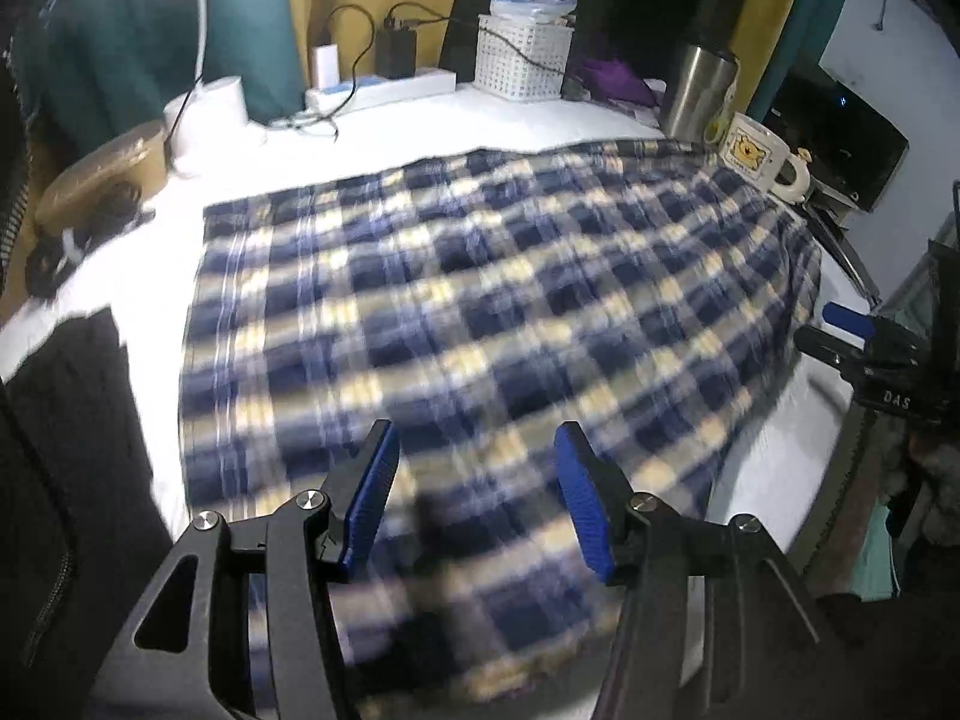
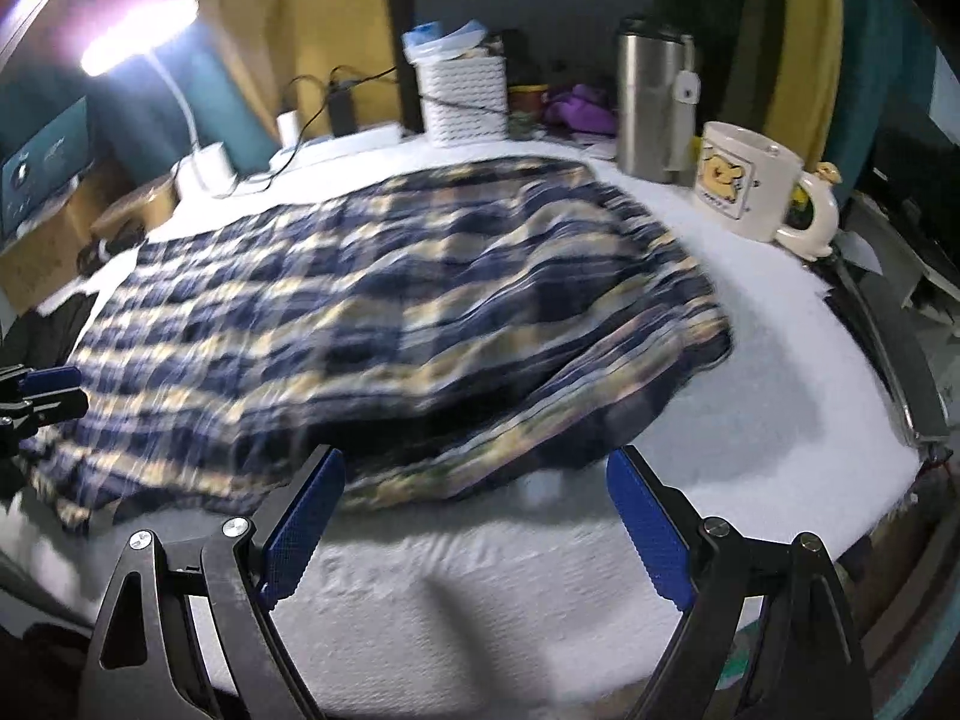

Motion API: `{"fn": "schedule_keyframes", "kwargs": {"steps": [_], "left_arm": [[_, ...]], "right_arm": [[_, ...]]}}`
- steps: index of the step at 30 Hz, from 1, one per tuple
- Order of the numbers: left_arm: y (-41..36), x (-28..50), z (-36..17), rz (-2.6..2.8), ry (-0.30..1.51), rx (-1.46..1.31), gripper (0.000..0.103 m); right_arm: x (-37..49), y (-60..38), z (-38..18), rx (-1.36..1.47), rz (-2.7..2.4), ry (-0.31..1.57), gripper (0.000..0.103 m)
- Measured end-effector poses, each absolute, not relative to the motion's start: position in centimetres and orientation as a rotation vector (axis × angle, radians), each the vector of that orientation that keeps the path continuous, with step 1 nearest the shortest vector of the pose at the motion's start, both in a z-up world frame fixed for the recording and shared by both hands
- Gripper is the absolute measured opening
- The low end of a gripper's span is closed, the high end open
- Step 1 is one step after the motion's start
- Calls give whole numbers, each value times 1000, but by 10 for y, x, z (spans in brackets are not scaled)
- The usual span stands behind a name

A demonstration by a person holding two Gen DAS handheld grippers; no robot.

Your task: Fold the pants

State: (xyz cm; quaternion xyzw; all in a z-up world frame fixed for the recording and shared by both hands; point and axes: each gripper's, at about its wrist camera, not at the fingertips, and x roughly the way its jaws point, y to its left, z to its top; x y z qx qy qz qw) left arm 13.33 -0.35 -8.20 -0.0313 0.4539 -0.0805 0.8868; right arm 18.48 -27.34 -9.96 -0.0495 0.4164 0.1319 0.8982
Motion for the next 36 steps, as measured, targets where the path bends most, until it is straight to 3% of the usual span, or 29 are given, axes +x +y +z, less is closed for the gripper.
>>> {"fn": "schedule_keyframes", "kwargs": {"steps": [16,23,36], "left_arm": [[-64,272,-64,-200,906,24,54],[-92,330,-87,-80,930,104,54],[-86,345,-92,-106,980,48,54]], "right_arm": [[267,-341,-96,-17,145,810,90],[280,-356,-105,23,159,830,90],[285,-359,-106,44,177,848,90]]}}
